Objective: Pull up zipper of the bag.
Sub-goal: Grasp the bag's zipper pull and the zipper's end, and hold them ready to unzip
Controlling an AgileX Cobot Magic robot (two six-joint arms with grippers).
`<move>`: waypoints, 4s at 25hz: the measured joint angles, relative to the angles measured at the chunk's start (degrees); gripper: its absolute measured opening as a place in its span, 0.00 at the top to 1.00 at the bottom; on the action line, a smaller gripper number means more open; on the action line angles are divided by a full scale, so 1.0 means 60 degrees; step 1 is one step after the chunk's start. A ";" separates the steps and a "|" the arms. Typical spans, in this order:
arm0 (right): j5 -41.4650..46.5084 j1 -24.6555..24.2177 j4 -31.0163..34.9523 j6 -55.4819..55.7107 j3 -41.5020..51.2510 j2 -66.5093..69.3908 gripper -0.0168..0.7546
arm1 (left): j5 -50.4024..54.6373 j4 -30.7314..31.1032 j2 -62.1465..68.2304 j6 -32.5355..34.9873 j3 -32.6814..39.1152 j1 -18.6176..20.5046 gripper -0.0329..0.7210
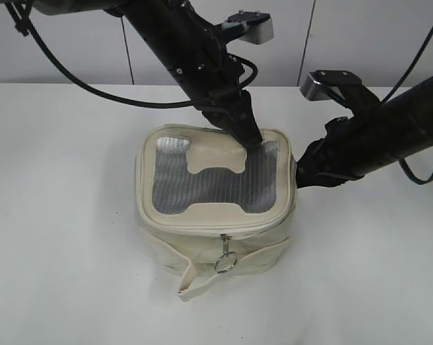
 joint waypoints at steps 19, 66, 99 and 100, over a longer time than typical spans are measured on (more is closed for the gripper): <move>0.2265 0.0000 -0.2495 0.2555 -0.0027 -0.1198 0.97 | 0.0021 -0.0008 0.0000 -0.0222 -0.0008 0.0000 0.91; 0.3078 0.3933 -0.4194 0.4560 -0.0100 -0.2118 0.97 | -0.0036 0.0099 0.0000 -0.0993 -0.0001 -0.0071 0.91; 0.1964 0.5256 -0.3216 0.4231 -0.1138 -0.1000 0.94 | 0.0225 0.0081 0.0000 -0.0996 -0.0001 -0.0078 0.91; 0.2038 0.5283 -0.3332 0.4528 -0.1150 -0.1000 0.91 | 0.0157 0.0091 0.0000 -0.0996 -0.0001 -0.0078 0.91</move>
